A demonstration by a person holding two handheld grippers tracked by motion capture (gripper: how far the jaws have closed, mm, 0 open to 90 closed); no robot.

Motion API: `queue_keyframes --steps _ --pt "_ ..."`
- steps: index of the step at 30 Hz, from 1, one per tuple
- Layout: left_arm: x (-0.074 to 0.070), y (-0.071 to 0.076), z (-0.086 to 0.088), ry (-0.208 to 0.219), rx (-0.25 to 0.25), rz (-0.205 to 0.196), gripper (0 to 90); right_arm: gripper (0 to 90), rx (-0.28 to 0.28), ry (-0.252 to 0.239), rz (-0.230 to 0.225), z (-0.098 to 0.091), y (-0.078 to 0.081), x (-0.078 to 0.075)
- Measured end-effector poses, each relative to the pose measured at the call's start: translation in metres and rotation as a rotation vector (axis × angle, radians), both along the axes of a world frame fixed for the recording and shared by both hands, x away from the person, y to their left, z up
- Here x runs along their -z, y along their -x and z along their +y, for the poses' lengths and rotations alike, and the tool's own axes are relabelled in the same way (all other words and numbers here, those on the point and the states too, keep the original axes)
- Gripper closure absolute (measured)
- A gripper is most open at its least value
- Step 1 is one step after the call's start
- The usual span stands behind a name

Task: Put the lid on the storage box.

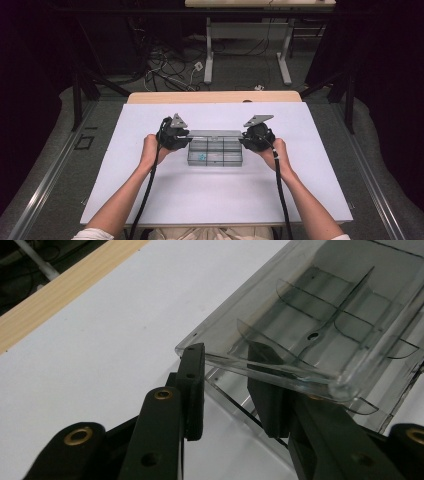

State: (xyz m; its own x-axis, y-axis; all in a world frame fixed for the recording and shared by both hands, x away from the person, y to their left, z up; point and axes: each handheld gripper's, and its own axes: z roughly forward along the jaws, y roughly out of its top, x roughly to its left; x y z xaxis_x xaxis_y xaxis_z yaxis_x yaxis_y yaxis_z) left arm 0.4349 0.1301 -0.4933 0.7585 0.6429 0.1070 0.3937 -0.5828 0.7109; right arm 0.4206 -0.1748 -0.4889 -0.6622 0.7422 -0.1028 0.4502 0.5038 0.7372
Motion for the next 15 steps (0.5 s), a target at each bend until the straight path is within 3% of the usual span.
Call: queue_keyframes --steps 8,15 --pt "0.006 0.003 0.001 -0.031 0.011 0.038 63.7 69.9 -0.010 0.022 0.023 0.000 0.004 0.005" --pt "0.008 0.003 0.014 -0.055 -0.011 0.089 44.8 68.6 -0.021 0.049 0.046 -0.002 0.008 0.007"
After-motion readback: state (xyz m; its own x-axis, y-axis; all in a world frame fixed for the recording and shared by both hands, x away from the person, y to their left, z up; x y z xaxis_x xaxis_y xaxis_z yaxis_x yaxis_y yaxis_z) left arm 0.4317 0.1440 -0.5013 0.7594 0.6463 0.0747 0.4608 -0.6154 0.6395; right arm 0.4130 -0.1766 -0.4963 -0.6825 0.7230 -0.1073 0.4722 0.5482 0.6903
